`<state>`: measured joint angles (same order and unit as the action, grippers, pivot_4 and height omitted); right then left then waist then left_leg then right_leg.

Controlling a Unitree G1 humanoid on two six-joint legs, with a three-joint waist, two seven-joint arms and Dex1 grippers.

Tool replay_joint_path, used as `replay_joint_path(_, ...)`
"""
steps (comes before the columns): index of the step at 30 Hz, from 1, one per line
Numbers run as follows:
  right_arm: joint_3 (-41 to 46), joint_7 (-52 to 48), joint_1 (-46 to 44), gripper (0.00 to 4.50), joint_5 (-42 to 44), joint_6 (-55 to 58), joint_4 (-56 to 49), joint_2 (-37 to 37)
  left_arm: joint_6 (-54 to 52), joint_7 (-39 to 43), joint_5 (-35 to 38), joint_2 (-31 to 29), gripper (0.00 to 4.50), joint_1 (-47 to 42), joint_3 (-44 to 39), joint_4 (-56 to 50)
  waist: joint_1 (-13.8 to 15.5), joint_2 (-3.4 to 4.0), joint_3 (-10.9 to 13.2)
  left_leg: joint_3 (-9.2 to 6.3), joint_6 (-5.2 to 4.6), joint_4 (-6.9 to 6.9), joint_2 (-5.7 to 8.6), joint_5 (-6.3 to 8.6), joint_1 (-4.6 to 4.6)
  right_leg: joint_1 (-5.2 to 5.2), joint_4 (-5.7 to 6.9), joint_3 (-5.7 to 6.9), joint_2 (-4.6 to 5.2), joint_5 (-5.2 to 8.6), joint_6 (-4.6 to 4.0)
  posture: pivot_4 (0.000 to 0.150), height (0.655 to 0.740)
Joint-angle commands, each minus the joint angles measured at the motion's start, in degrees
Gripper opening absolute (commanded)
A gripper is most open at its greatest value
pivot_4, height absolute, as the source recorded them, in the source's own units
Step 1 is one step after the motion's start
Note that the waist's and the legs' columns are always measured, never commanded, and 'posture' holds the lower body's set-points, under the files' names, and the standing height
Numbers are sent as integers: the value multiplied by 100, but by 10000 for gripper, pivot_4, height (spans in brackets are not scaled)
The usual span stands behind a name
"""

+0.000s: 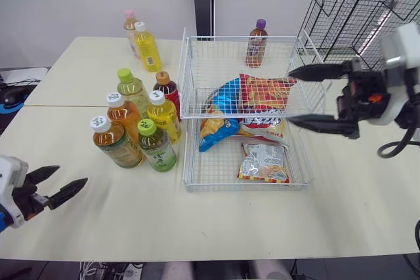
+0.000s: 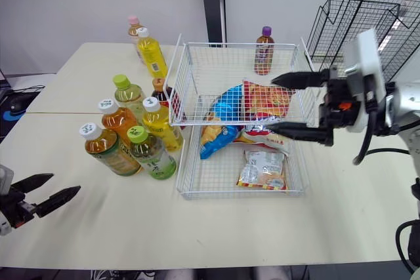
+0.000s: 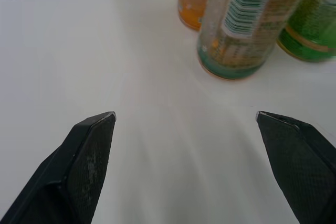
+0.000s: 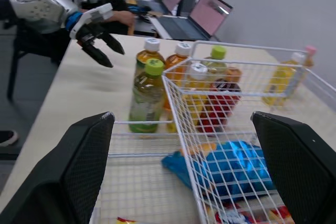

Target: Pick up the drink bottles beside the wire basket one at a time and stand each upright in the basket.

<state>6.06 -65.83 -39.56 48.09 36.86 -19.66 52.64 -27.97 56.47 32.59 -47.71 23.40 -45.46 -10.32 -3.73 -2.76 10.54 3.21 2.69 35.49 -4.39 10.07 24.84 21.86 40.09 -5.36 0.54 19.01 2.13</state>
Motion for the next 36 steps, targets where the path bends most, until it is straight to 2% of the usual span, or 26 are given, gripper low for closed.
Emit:
replay_joint_path(1, -101, -232, -150, 45000, -152, -197, 48, -62, -417, -42, 590, 38, 44567, 183, -586, -861, 47, 0, 0, 2, 0, 1, 0, 0, 0, -1, 0, 7, 0, 0, 0, 1500, 7300)
replay_joint_path(6, -291, -496, -144, 45000, -573, -519, 269, -94, -995, -1108, 1441, 473, 44567, -222, -833, -1770, 72, -1, -1, 1, 0, 15, -1, -1, -2, -15, 0, 19, -2, -1, 0, 1500, 7300)
replay_joint_path(12, -325, -671, -171, 45000, -787, -662, 393, -120, -1079, -2648, 1682, 1078, 44567, -1020, -359, -2548, 67, -4, -2, -5, -1, 25, -4, 0, -3, -26, -1, 17, -34, -5, 1, 1500, 7300)
replay_joint_path(15, -302, -649, -133, 45000, -802, -623, 303, -136, -939, -3282, 1377, 1337, 44567, -1372, 102, -2820, 70, -4, -3, -12, -1, 29, -3, 0, -3, -34, -2, 13, -41, -8, 5, 1500, 7300)
replay_joint_path(21, -264, -660, -109, 45000, -828, -599, 291, -117, -997, -4247, 888, 1441, 44567, -2027, 813, -2927, 83, -4, -3, -18, -1, 34, -1, 0, -4, -42, -5, 10, -51, -10, 9, 1500, 7300)
replay_joint_path(24, -262, -661, -137, 45000, -850, -607, 312, -107, -1009, -4486, 561, 1389, 44567, -2299, 1194, -2804, 89, -4, -3, -18, -1, 36, 0, 0, -4, -43, -5, 9, -51, -11, 10, 1500, 7300)
replay_joint_path(29, -240, -634, -158, 45000, -856, -584, 316, -85, -1168, -4773, 425, 1414, 44567, -2721, 1546, -2645, 96, -4, -3, -19, -1, 35, 0, 0, -3, -43, -6, 10, -53, -11, 10, 1500, 7300)
replay_joint_path(36, -161, -561, -80, 45000, -814, -522, 229, -46, -1407, -4806, 288, 1336, 44567, -2792, 1799, -2624, 95, -5, -3, -19, -1, 35, 0, 0, -3, -43, -7, 9, -53, -12, 11, 1500, 7300)
